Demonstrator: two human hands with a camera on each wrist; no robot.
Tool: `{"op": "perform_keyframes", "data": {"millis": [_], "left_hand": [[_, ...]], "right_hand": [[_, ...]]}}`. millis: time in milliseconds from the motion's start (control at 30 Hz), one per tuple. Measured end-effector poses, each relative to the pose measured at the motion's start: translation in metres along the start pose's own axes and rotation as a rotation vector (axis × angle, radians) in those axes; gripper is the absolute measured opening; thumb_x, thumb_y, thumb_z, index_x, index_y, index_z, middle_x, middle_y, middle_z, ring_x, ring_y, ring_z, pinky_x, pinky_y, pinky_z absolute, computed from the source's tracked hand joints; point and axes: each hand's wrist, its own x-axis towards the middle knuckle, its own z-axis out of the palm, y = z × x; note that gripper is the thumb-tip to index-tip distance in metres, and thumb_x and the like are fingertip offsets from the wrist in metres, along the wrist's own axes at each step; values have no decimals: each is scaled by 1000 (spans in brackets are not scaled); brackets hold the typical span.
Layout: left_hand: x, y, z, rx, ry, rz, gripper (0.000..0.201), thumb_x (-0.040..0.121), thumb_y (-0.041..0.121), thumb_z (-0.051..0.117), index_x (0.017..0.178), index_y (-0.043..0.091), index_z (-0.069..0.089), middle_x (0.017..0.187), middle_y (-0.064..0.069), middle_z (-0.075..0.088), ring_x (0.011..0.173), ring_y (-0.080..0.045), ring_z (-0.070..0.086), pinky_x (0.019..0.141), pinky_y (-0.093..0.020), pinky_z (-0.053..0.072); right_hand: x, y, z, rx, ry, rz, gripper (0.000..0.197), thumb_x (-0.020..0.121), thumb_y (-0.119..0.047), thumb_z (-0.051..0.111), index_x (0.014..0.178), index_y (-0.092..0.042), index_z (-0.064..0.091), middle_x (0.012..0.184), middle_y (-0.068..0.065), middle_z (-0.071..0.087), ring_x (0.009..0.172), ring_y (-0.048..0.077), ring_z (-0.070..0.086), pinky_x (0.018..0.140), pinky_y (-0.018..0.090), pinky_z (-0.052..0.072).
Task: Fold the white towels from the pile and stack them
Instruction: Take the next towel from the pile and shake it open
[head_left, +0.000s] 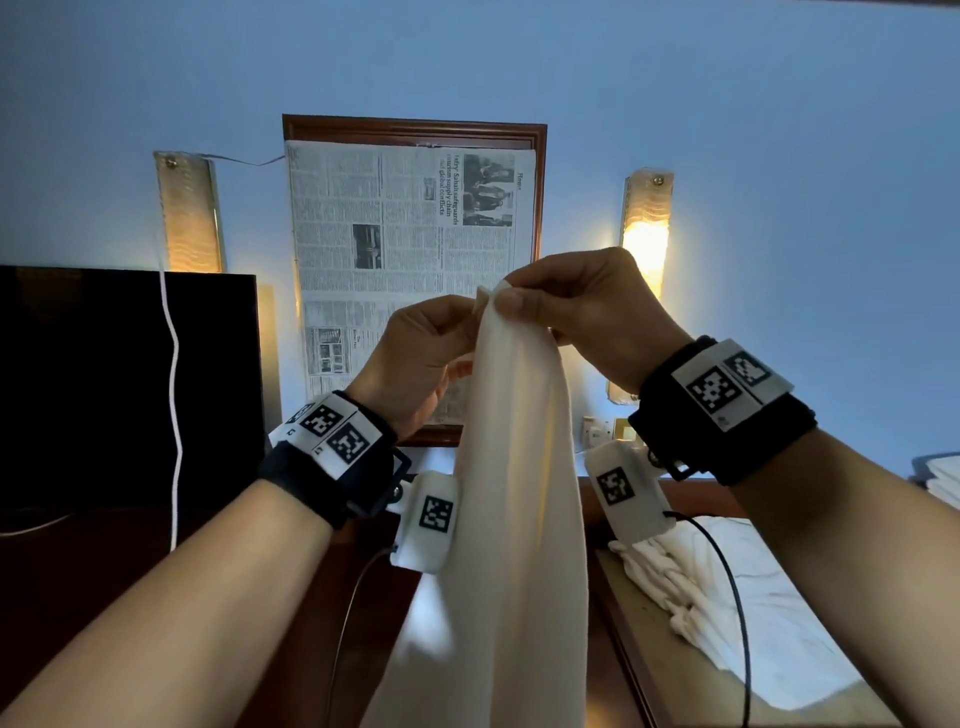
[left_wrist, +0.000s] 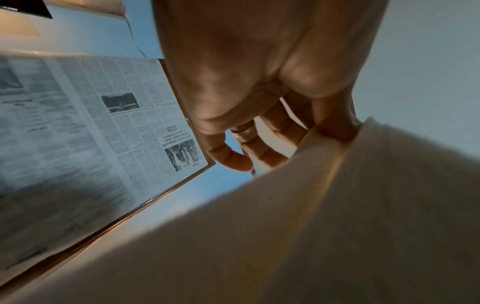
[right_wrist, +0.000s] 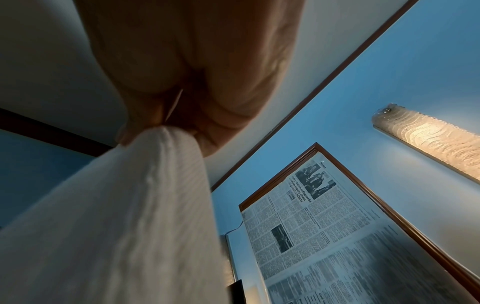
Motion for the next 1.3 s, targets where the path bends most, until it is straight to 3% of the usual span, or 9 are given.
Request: {"op": "perform_keyframes", "data": {"millis": [67, 167, 300, 433, 633, 700, 833, 1133, 1300], "left_hand": [[-1, -4, 0, -35, 6, -23, 28, 98, 10, 55, 77, 17, 74, 78, 3, 72, 75, -11, 67, 68, -25, 54], [-5, -7, 1, -117, -34, -78, 18, 84, 32, 73, 83, 14, 74, 90, -13, 67, 84, -25, 63, 81, -39, 52], [-12, -5, 10, -220, -57, -182, 73, 83, 42, 70, 130, -10, 50, 124, -23, 47, 110, -39, 45, 104, -72, 33], [-16, -13, 15, -252, -7, -204, 74, 85, 40, 68, 132, -12, 45, 124, -29, 49, 112, -39, 49, 105, -61, 41], [-22, -18, 25, -289, -10, -240, 105, 65, 50, 88, 138, -10, 43, 132, -27, 46, 117, -38, 47, 110, -65, 32], [-24, -22, 24, -213, 23, -255, 94, 69, 52, 83, 134, -9, 50, 126, -22, 54, 111, -34, 52, 106, -63, 38], [-25, -33, 19, 151, 157, -168, 36, 81, 57, 74, 83, 22, 68, 80, 1, 66, 73, -17, 57, 76, -44, 48], [-39, -76, 29, 315, -46, -286, 16, 93, 30, 67, 87, 15, 67, 77, -4, 72, 63, -22, 64, 74, -50, 58], [-34, -90, 40, 244, 7, -349, 13, 98, 21, 62, 93, 9, 62, 85, -12, 69, 68, -19, 63, 78, -48, 56]], "right_hand": [[-1, 3, 2, 0, 6, 7, 7, 86, -11, 74, 93, -8, 75, 87, 1, 74, 83, 15, 68, 73, 30, 58], [-4, 13, 4, -23, -66, 65, 13, 92, -19, 69, 103, -14, 74, 101, 4, 74, 94, 21, 69, 75, 35, 58], [-16, 27, 10, 95, -121, 144, 24, 97, -17, 61, 118, -11, 70, 105, 6, 73, 101, 25, 69, 79, 41, 59], [-21, 34, 16, 170, -36, 136, 23, 95, -8, 61, 117, -8, 69, 100, -4, 74, 94, 8, 68, 78, 22, 52], [-22, 45, 14, 211, -82, 179, 8, 87, -29, 67, 90, -22, 67, 90, 2, 62, 86, 22, 57, 77, 41, 46], [-24, 49, 13, 176, -53, 185, 15, 86, -30, 66, 92, -16, 65, 91, 6, 61, 88, 24, 57, 81, 47, 49], [-28, 59, 7, -6, -7, 187, 26, 92, -29, 64, 95, -3, 62, 89, 8, 62, 84, 19, 60, 79, 36, 52], [-42, 97, -10, -186, -6, 251, 24, 93, -23, 67, 96, 0, 60, 92, 18, 67, 78, 18, 61, 74, 38, 55], [-48, 113, -13, -156, 31, 260, 19, 93, -19, 67, 97, -1, 60, 87, 5, 66, 76, 6, 62, 67, 19, 53]]}}
